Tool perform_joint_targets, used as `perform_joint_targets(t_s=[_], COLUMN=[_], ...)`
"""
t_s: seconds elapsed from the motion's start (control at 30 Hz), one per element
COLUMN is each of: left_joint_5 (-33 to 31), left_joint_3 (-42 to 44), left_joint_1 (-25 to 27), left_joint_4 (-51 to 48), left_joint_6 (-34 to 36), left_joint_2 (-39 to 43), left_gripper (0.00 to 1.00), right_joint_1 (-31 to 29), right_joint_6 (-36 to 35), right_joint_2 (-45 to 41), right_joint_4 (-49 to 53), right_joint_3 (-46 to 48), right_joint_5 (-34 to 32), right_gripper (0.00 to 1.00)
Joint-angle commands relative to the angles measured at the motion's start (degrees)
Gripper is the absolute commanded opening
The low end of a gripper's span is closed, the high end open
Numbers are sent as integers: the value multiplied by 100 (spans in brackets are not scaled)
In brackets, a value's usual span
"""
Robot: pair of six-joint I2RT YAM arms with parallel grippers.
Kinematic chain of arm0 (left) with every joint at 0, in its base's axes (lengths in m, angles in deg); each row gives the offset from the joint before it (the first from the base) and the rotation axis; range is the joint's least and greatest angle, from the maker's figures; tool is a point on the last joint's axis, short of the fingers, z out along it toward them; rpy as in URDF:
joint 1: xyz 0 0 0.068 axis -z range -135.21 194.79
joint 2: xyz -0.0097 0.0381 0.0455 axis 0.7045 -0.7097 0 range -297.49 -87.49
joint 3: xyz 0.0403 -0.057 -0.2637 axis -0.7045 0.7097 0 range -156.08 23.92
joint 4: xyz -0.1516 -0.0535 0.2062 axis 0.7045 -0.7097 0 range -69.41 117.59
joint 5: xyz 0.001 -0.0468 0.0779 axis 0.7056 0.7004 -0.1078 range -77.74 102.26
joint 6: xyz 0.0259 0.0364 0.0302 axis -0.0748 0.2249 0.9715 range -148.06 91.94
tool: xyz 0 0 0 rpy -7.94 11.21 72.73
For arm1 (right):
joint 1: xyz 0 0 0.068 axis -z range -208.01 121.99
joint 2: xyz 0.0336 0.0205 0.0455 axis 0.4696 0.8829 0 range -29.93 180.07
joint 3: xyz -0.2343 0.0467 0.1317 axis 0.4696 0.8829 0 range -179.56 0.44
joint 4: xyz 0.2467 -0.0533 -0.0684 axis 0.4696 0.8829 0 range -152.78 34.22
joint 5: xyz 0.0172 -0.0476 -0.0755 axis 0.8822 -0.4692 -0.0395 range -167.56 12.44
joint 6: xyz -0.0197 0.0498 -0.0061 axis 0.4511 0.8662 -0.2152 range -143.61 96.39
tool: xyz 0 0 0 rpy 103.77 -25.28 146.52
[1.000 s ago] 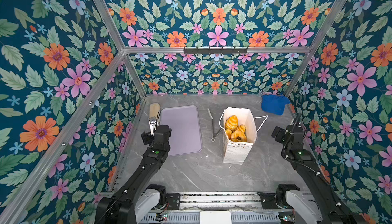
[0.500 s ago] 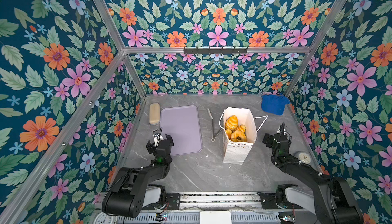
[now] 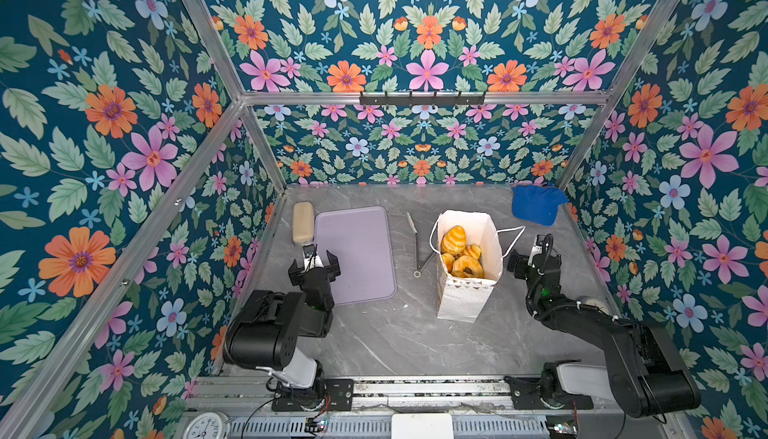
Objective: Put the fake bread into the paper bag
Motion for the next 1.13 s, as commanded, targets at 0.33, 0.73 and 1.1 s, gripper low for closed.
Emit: perform_joint_targets(t_s=[0.33, 0.73, 1.1], left_joint_5=[998, 1074, 1246], left_joint_3=[-441, -394, -462], left_joint_1=[-498, -430, -490], left_joint_4=[190, 314, 177], left_joint_6=[-246, -71, -80], left_joint_2=[-266, -262, -268], left_gripper=[100, 100, 100], right_joint_1=[498, 495, 493], right_joint_6=[88, 106, 100], right_joint_2=[706, 663, 656], right_joint_4=[-1152, -1082, -1060], right_joint_3=[39, 40, 28], right_joint_5=[700, 721, 730], right_gripper=[99, 99, 99])
